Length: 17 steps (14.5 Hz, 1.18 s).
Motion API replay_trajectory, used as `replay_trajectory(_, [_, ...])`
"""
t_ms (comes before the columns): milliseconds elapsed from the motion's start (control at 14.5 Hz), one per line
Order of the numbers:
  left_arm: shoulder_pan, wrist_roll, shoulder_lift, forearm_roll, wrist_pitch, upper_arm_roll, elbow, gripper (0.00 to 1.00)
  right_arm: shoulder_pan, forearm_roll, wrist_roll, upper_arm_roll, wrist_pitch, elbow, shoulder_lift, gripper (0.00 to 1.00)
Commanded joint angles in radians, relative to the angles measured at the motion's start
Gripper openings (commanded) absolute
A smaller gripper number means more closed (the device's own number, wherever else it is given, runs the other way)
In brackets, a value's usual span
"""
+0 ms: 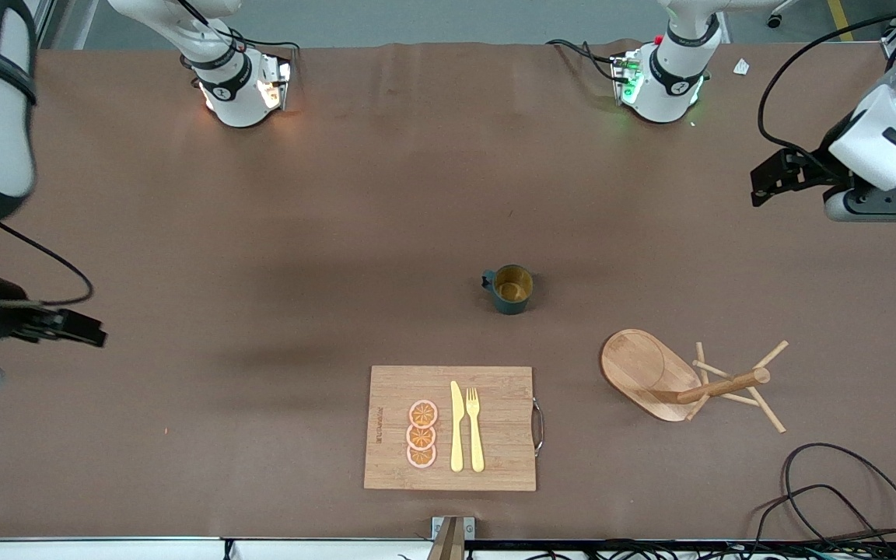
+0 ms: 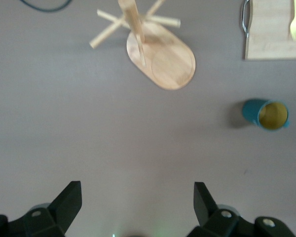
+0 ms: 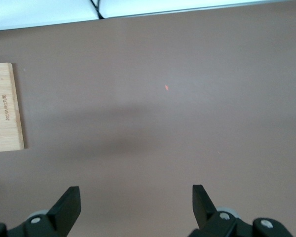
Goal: Pass cup and hang on rack
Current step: 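Release the mug and withdraw the right gripper while the left gripper approaches, then move the left gripper over to the mug handle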
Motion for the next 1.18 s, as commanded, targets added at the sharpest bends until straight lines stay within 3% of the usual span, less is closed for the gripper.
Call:
replay_trajectory(0, [-0.004,-0.013,0.009,0.013,-0.044,-0.014,0.027,1.00,-0.027,-0.007,-0.006,0.020,0.022,-0.209,-0.185,1.00])
replay_trajectory(277, [-0.007,-0.126,0.009,0.015,-0.044,-0.066,0.030,1.00,-0.028,-0.009,-0.006,0.019,0.034,-0.344,-0.334,1.00])
replay_trajectory(622, [-0.017,-0.494,0.014,0.027,-0.044,-0.229,0.030,1.00,-0.029,-0.010,-0.006,0.020,0.034,-0.487,-0.488,1.00])
replay_trajectory(830, [-0.073,-0.668,0.032,0.069,-0.044,-0.281,0.030,1.00,-0.028,-0.009,-0.006,0.019,0.032,-0.501,-0.515,1.00])
replay_trajectory(1106, [-0.220,-0.898,0.093,0.098,-0.042,-0.283,0.048,1.00,-0.042,-0.009,-0.062,0.017,-0.003,-0.501,-0.534,1.00])
